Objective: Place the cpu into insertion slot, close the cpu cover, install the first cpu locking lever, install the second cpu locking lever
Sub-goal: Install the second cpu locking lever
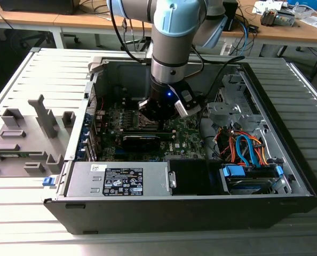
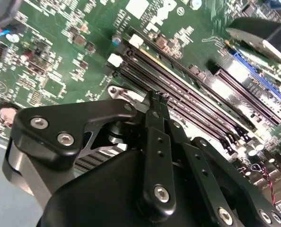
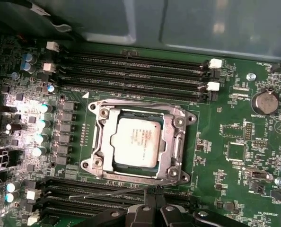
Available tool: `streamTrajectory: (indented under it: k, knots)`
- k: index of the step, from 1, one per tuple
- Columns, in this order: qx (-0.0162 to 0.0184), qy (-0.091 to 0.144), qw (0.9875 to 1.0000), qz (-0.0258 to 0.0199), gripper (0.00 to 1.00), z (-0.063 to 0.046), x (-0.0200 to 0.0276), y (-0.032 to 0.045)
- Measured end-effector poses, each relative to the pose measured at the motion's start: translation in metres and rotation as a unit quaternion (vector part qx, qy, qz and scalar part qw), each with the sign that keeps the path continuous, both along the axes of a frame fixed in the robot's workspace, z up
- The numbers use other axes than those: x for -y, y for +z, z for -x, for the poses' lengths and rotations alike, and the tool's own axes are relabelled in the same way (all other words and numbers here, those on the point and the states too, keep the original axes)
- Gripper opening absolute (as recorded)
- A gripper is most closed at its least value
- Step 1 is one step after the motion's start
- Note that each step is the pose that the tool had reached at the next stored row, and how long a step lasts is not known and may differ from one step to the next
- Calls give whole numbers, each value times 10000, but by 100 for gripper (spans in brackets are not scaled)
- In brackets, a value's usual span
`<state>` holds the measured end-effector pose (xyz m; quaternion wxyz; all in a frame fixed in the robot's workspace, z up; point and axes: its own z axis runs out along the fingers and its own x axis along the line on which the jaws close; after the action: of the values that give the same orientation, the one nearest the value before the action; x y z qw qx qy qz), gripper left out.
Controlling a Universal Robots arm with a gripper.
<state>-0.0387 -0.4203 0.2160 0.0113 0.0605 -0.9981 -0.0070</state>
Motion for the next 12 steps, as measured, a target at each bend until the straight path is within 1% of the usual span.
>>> streamTrajectory:
  k: [2, 4, 5, 7, 9, 10, 12]
  knots:
    - [1, 1, 10000, 0, 11, 92, 0, -17]
    - [1, 0, 10000, 1, 11, 161, 0, -27]
    - [1, 0, 10000, 1, 11, 227, 0, -34]
    - [2, 0, 10000, 0, 11, 306, 0, -45]
    - [3, 13, 10000, -1, 11, 439, 0, -67]
    - [3, 29, 10000, -1, 11, 486, 0, -75]
    - [2, 46, 10000, -4, 11, 522, 0, -78]
